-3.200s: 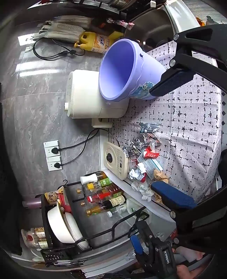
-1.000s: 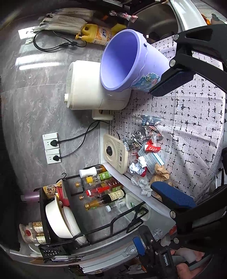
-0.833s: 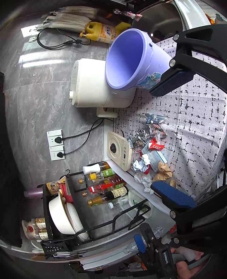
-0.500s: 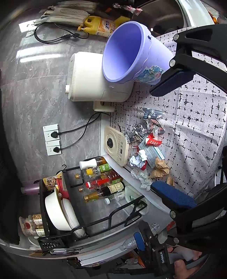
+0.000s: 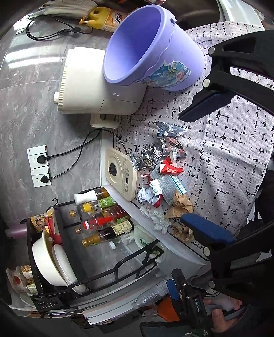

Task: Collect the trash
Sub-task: 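Close the left gripper on the crumpled brown paper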

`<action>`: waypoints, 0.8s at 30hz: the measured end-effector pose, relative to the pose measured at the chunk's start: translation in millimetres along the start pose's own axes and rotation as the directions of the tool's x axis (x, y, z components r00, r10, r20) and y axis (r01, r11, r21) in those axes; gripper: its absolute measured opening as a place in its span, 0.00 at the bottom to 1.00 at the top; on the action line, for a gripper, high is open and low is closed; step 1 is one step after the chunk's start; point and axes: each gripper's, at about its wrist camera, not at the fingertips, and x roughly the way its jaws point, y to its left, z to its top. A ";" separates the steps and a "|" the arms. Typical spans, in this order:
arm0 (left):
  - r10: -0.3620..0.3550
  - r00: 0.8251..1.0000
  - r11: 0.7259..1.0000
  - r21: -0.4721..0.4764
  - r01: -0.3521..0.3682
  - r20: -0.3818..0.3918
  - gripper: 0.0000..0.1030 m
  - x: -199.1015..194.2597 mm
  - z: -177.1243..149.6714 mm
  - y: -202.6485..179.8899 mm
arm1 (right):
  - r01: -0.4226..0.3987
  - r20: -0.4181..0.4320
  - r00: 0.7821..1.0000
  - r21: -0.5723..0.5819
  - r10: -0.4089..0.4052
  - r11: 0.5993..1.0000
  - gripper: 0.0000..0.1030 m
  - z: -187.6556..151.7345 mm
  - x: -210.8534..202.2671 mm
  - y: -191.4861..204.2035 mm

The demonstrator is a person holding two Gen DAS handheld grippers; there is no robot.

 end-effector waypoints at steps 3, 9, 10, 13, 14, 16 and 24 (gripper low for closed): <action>-0.009 0.999 1.000 -0.028 0.008 -0.037 0.71 14.9 -3.5 6.7 | -0.020 -0.041 0.999 0.008 0.020 1.000 0.76 -1.2 18.4 1.2; -0.026 0.994 0.999 -0.037 0.022 -0.106 0.61 55.6 -8.8 11.8 | -0.055 -0.099 0.994 0.003 0.055 0.998 0.66 -1.5 46.0 7.4; -0.029 0.992 0.999 -0.040 0.025 -0.119 0.60 63.0 -9.7 12.6 | -0.061 -0.106 0.992 0.008 0.062 0.998 0.65 -1.0 49.7 7.7; -0.031 0.989 0.999 -0.041 0.025 -0.145 0.55 83.3 -11.7 14.2 | -0.078 -0.132 0.988 0.011 0.079 0.997 0.62 0.5 59.8 10.2; -0.036 0.987 0.998 -0.049 0.028 -0.157 0.48 90.3 -12.1 15.9 | -0.082 -0.139 0.987 0.008 0.083 0.997 0.61 1.0 62.8 11.8; -0.049 0.981 0.997 -0.062 0.038 -0.188 0.34 103.2 -13.3 17.6 | -0.094 -0.154 0.984 0.001 0.093 0.996 0.60 1.1 68.5 15.6; -0.021 0.984 0.997 -0.076 0.007 -0.175 0.12 100.8 -13.6 25.1 | -0.168 -0.211 0.965 -0.034 0.157 0.985 0.54 1.0 99.4 39.6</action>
